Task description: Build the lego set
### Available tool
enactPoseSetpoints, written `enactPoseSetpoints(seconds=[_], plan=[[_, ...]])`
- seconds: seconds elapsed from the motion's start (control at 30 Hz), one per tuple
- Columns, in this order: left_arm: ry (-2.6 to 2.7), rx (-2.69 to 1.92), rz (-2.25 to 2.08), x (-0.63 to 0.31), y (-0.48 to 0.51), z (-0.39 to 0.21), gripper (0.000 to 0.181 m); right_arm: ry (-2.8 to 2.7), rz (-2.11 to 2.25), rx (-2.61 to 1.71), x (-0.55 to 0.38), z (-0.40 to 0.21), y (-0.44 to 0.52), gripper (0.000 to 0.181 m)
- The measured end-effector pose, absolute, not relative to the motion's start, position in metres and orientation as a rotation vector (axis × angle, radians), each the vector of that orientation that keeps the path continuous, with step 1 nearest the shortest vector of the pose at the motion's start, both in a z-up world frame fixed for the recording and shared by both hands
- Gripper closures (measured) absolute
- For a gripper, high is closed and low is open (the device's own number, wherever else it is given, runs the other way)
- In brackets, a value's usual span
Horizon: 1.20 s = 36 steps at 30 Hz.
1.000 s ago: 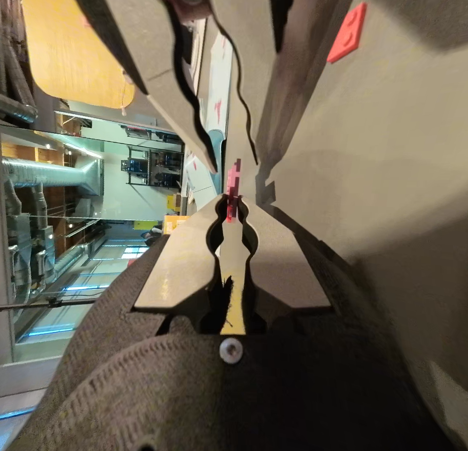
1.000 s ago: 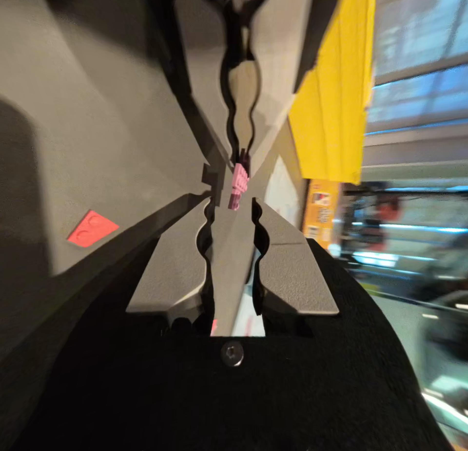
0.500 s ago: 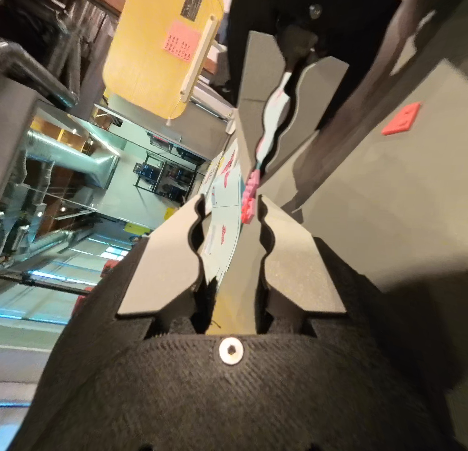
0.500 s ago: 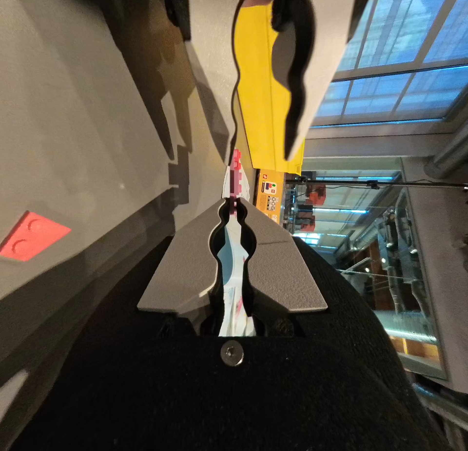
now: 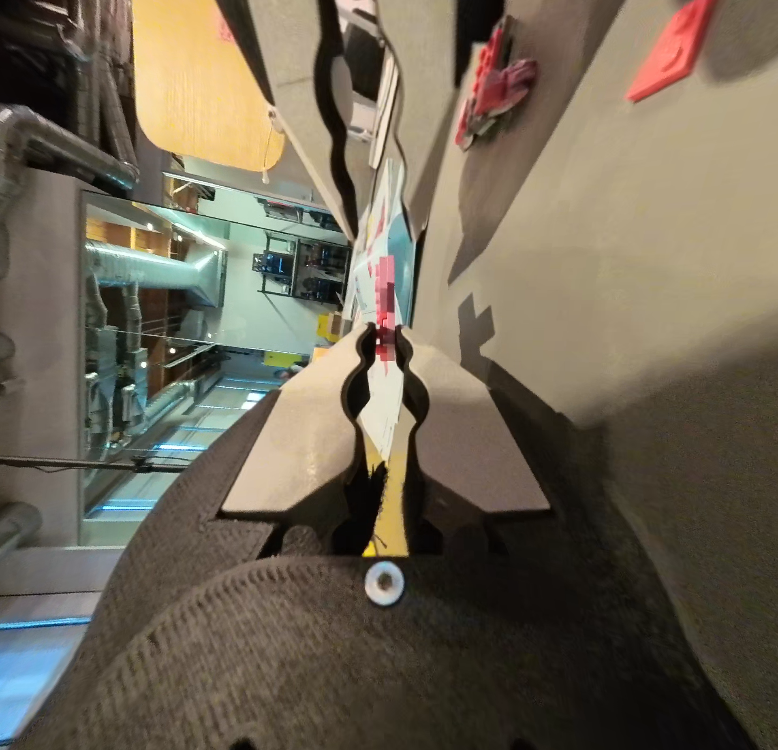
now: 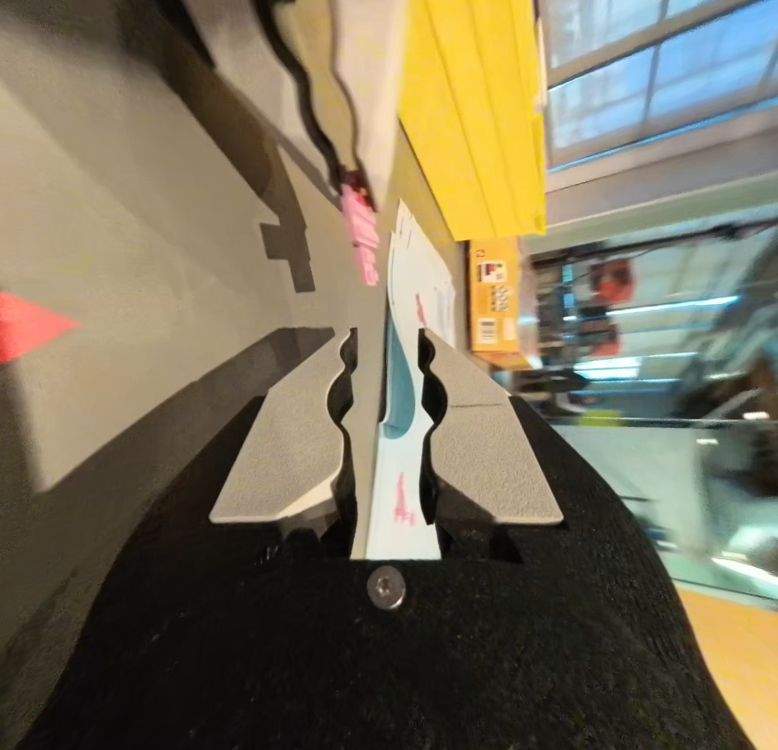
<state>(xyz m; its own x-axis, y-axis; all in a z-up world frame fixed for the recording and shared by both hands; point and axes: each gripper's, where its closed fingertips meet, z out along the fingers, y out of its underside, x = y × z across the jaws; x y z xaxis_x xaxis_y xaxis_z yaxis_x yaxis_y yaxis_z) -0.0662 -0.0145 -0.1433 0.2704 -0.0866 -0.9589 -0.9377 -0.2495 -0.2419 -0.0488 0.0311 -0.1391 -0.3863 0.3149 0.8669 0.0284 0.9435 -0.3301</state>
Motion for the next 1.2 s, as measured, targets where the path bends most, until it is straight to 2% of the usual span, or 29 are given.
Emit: enactPoseSetpoints(seconds=[0.2,0.3,0.43,0.7,0.9,1.2], plan=[[1.077,-1.525,1.197,-0.059,-0.014,-0.147,0.174,-2.466,1.155,-0.521,0.016,-0.153,-0.003,0.156],[1.085,-1.525,1.204,-0.059,-0.013,-0.149,0.174,-2.563,1.327,-0.554,0.033,-0.157,-0.015,0.153],[1.095,-1.537,1.201,-0.059,-0.012,-0.152,0.174,-2.387,1.114,-0.508,0.003,-0.161,-0.008,0.148],[1.101,-1.559,1.22,-0.062,-0.011,-0.156,0.174,-2.202,0.914,-0.26,-0.006,-0.161,-0.012,0.151],[1.074,-1.579,1.255,-0.073,-0.009,-0.157,0.174,-1.741,0.719,-0.104,-0.014,-0.115,0.01,0.158],[1.052,-1.588,1.283,-0.077,-0.003,-0.159,0.174,-1.782,0.896,-0.157,-0.011,-0.124,0.006,0.161]])
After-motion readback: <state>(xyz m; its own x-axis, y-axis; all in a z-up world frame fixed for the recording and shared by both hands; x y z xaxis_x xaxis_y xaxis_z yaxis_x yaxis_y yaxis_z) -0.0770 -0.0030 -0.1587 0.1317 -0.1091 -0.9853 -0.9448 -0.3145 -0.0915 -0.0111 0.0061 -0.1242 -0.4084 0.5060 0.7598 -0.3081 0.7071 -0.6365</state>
